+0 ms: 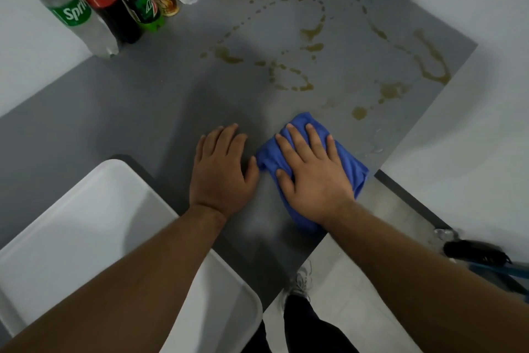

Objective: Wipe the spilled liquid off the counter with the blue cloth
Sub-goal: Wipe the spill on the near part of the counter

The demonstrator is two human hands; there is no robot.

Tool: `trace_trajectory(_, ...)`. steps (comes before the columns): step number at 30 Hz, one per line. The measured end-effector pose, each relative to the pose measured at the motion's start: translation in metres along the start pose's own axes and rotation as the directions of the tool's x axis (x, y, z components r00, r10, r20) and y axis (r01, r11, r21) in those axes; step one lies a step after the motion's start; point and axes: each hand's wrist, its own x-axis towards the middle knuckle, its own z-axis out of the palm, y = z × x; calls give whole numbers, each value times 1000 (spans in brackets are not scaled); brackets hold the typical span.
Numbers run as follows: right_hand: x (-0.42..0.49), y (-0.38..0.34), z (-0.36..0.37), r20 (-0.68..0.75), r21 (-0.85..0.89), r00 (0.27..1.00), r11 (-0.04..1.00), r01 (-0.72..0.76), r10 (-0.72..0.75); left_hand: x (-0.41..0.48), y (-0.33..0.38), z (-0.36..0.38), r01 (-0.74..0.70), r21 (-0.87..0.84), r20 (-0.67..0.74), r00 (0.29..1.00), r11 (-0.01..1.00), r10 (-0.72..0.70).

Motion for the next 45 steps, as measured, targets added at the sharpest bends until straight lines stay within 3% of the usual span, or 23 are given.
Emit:
trace_trajectory(7, -36, 43, 5, 20, 20, 970, 970, 241, -241, 1, 2, 2, -12, 32, -16, 1000, 999, 12)
trace_trajectory(14, 15, 22, -6, -10, -4, 1000, 1000, -23, 23, 1, 1, 1, -4, 62, -15, 1000, 998, 5)
trace_trajectory(21, -27, 55, 5, 19, 16, 975, 975, 220, -220, 1, 5, -3, 0, 69, 11, 1000, 998, -1)
trace_trajectory(25, -10, 82, -7, 37, -8, 991, 991, 130, -130, 1, 6, -4, 0, 82, 20, 1000, 997, -2)
trace_trajectory(30, 18, 50, -11, 10, -13, 1000, 1000, -7, 7, 1, 8, -4, 20, 90, 51, 998, 996, -25)
trace_trajectory(35, -11, 67, -2, 6, 35, 972, 971, 235, -235, 3, 9, -5, 15, 91, 57, 998, 996, -21)
trace_trajectory(37, -19, 93, -1, -6, 44, 963, 962, 270, -270, 5, 9, -5, 17, 95, 50, 998, 995, -22)
trace_trajectory(41, 1, 126, -11, -7, 25, 986, 986, 167, -167, 10, 8, -3, 6, 103, 45, 999, 995, -11)
trace_trajectory(45, 40, 100, -19, 6, -2, 1000, 1000, 2, -2, 13, 8, -1, 14, 101, 36, 999, 995, -18)
